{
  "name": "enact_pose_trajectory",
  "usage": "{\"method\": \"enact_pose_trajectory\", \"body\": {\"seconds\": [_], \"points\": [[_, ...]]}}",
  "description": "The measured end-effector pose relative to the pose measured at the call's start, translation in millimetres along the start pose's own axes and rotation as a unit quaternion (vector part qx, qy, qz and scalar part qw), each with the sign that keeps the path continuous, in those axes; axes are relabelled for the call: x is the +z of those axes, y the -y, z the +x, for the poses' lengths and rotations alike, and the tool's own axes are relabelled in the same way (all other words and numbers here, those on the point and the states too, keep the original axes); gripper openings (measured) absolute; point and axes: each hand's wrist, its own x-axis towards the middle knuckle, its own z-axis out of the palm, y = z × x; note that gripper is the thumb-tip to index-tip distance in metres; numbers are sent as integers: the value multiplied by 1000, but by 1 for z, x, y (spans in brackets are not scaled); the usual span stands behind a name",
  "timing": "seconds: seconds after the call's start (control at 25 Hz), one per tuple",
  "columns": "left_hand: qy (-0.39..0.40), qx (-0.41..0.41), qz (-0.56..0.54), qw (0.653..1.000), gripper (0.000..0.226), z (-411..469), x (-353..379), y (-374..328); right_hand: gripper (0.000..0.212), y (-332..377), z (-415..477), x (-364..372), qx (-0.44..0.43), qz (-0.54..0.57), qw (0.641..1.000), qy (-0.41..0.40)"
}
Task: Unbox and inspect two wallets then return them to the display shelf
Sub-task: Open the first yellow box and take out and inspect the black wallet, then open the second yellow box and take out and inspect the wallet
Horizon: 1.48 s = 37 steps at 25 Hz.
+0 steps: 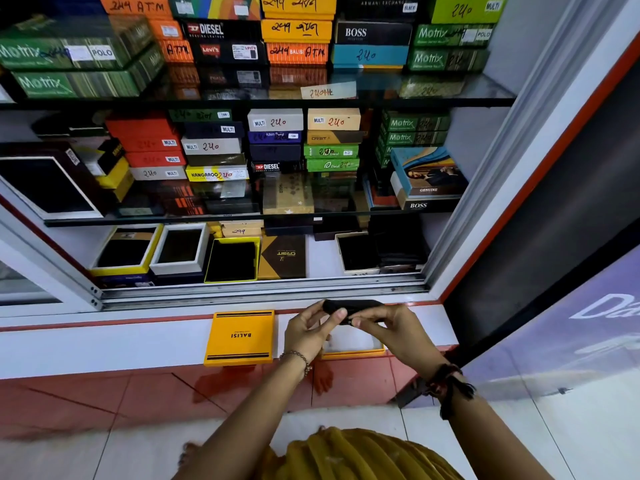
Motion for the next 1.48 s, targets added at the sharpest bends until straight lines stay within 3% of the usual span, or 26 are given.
{"method": "enact_pose_trajectory", "body": {"seconds": [0.12, 0.28, 0.48, 0.6, 0.72, 0.96, 1.16, 1.32, 1.4, 1.48], "points": [[5, 36, 121, 992, 51, 9, -4, 14, 11, -22, -3, 2, 19, -95, 993, -73], [39, 62, 308, 948, 78, 18, -16, 32, 12, -42, -8, 15, 63, -90, 992, -62], [83, 102, 490, 862, 88, 26, -26, 42, 14, -52, -8, 34, 70, -232, 968, -64], [75, 128, 543, 827, 83, 25, -23, 41, 19, -56, -8, 37, 58, -342, 936, -61], [18, 180, 554, 813, 76, 24, -30, 31, 36, -50, 0, 39, 26, -345, 933, -94], [-76, 213, 523, 822, 61, 28, -74, 7, 37, -20, 29, 63, 24, -340, 931, -128], [-121, 170, 512, 833, 55, 24, -130, -2, 39, 18, 45, 115, 40, -340, 936, -81], [-150, 43, 477, 865, 49, 19, -178, 2, 49, 44, 53, 166, 77, -331, 941, -3], [-129, -63, 450, 882, 52, 18, -194, 8, 60, 52, 55, 194, 122, -310, 942, 43], [-94, -113, 379, 914, 52, 20, -204, 17, 81, 60, 54, 219, 178, -264, 946, 64]]}}
